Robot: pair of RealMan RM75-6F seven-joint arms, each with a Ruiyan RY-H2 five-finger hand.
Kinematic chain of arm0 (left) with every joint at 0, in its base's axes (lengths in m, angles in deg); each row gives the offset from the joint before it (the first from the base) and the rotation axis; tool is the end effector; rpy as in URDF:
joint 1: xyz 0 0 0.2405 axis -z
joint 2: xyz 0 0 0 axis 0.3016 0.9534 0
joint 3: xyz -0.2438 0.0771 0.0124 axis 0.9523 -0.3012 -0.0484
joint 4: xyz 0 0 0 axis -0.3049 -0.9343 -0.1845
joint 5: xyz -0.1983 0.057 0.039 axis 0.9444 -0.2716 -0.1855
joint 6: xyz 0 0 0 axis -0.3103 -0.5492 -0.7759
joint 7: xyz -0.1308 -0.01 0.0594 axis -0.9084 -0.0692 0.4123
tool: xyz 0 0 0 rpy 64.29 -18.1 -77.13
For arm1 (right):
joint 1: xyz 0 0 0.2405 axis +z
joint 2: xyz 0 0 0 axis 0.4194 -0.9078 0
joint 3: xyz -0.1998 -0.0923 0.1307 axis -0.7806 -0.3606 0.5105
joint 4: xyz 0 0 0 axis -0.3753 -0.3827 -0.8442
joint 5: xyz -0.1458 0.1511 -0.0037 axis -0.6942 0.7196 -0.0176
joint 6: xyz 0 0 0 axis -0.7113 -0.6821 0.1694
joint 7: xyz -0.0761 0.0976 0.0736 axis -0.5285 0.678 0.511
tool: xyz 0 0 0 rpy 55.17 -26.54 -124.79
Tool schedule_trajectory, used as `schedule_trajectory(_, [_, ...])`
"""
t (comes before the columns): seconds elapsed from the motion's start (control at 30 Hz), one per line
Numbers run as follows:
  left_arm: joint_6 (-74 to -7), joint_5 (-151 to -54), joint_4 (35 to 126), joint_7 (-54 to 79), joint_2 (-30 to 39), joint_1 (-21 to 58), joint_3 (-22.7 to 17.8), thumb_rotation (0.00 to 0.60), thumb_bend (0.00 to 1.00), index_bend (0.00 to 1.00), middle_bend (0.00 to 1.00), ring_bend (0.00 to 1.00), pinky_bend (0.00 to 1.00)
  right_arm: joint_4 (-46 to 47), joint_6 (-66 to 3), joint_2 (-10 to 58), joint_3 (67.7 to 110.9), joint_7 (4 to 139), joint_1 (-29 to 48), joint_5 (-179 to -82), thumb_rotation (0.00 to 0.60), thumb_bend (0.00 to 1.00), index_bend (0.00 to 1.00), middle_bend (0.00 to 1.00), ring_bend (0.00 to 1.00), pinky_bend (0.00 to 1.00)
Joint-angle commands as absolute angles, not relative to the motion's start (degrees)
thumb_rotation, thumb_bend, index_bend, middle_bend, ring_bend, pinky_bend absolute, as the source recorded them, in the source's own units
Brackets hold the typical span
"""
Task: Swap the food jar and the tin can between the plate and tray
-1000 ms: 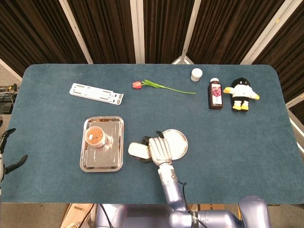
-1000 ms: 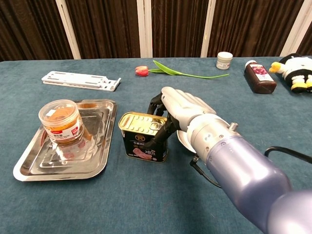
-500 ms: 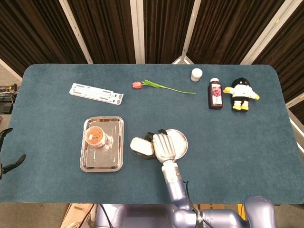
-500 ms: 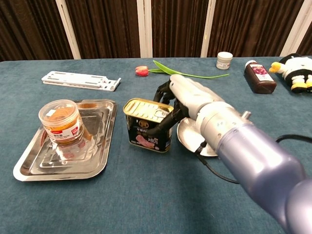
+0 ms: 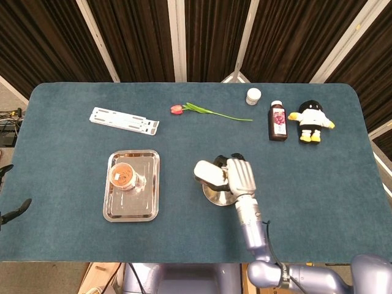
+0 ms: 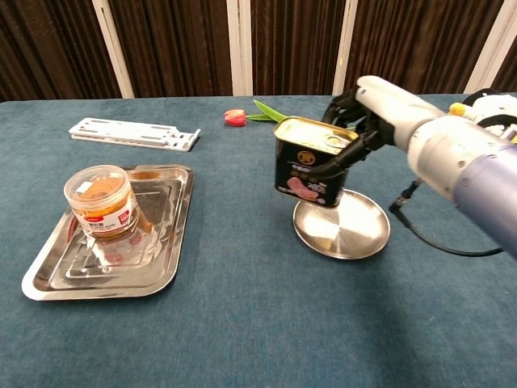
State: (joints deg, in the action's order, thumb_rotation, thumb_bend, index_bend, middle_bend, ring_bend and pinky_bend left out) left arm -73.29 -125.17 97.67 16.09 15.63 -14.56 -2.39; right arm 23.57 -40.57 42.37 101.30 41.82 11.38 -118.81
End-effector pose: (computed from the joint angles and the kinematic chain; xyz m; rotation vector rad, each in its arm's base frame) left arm -0.3031 0.1843 0.1654 -1.1423 -0.7281 -1.0260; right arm -0.0926 -0.3139 -0.0189 1.3793 -1.3149 1.1813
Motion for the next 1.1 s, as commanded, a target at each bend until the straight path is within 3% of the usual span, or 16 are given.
schedule_trajectory(0.03, [-73.23,-125.37,97.67,16.48,15.36,-14.55,-2.5,0.6,0.15,0.21,0.0,0.0,0.02,23.44,-38.87,40.42,100.56,44.0,10.29,-118.58,0.6,0.25,0.65,0.6,0.71,0.22])
schedule_trajectory(0.53, [-73.0,-125.73,97.39,17.77,14.58,-14.5,-2.43,0.6,0.15,0.21,0.0,0.0,0.02,18.01,-34.47,38.83,98.12,52.31,9.05,-119.42,0.6,0.25,0.65,0.6,0.7,0.22])
schedule_trajectory(0.63, [-73.07,-125.66,97.35,17.72,14.6,-14.54,-2.28,0.6,0.15,0.21,0.0,0.0,0.02,17.22,-34.3,38.97,97.65,52.61,9.16,-119.98,0.6,0.24,0.64,0.6,0.65,0.18])
schedule_trajectory(0.73, [-72.89,-125.67,97.25,17.74,14.57,-14.48,-2.26,0.6,0.15,0.2,0.0,0.0,0.02,16.95,-32.92,38.29,96.55,52.22,9.39,-120.22,0.6,0.23,0.55,0.56,0.56,0.11])
schedule_trajectory(0.93, [-72.02,-126.14,97.24,17.73,14.76,-14.29,-2.8,0.6,0.15,0.19,0.0,0.0,0.02,17.01,-31.55,37.47,95.22,51.0,9.78,-119.99,0.6,0.1,0.27,0.36,0.34,0.0])
schedule_trajectory(1.0, [-71.88,-126.11,97.28,17.87,14.87,-14.3,-2.84,0.6,0.15,0.19,0.0,0.0,0.02,17.84,-31.32,36.68,94.89,49.9,9.89,-119.41,0.6,0.06,0.18,0.22,0.21,0.0])
schedule_trajectory(1.1, [-71.55,-125.83,97.33,18.1,15.01,-14.28,-2.82,0.6,0.15,0.19,0.0,0.0,0.02,19.34,-31.72,35.38,94.92,49.0,9.83,-119.04,0.6,0.04,0.1,0.08,0.08,0.0])
